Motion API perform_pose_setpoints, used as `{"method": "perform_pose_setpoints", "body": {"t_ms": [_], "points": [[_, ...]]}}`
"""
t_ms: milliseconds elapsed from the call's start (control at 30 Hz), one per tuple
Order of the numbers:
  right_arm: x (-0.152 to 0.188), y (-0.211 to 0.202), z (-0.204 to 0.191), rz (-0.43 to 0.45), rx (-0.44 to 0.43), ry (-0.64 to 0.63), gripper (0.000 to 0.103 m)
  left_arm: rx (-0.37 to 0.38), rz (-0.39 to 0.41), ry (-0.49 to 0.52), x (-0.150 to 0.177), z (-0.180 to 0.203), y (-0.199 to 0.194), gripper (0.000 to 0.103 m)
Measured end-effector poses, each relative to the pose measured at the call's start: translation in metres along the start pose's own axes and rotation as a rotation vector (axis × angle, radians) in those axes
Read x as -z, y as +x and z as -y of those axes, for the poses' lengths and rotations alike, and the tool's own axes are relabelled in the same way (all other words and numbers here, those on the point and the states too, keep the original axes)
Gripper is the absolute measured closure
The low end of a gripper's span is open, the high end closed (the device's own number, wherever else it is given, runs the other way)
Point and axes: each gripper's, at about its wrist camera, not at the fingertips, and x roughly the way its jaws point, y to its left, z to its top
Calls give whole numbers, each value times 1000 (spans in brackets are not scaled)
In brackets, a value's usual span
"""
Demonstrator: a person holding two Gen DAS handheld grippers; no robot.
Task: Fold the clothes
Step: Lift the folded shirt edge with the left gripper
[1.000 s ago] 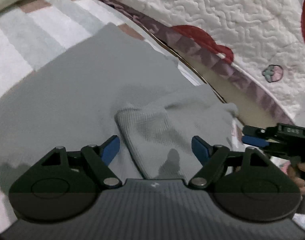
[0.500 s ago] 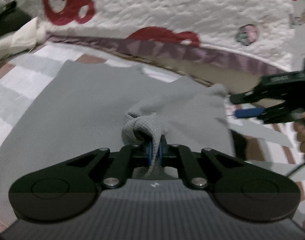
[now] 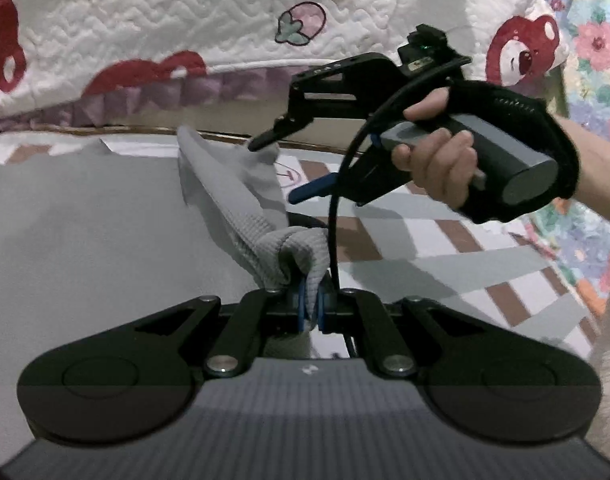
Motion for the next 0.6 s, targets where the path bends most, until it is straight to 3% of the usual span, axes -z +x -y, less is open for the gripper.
{"method": "perform_pose_setpoints", "body": {"t_ms": [167,300,400,467,533,600], "points": [[9,11,-9,-56,-77,-12,36,28,-4,-22,0,-1,1,98],[22,17,-41,-112,-115,-143,32,28,-6,-10,1,1,1,98],[38,24,-70,-114,12,-355,31,-2,3,54,1,11,0,98],[45,30,-73,-80,143,-430,31,-44,15,127,1,23,-2,98],[43,30,-61,-22,260,-383,31,-86,27,200,0,35,-4,98],[30,25,-40,-21,222,-265,31,-94,29,219,0,39,-4,99]]}}
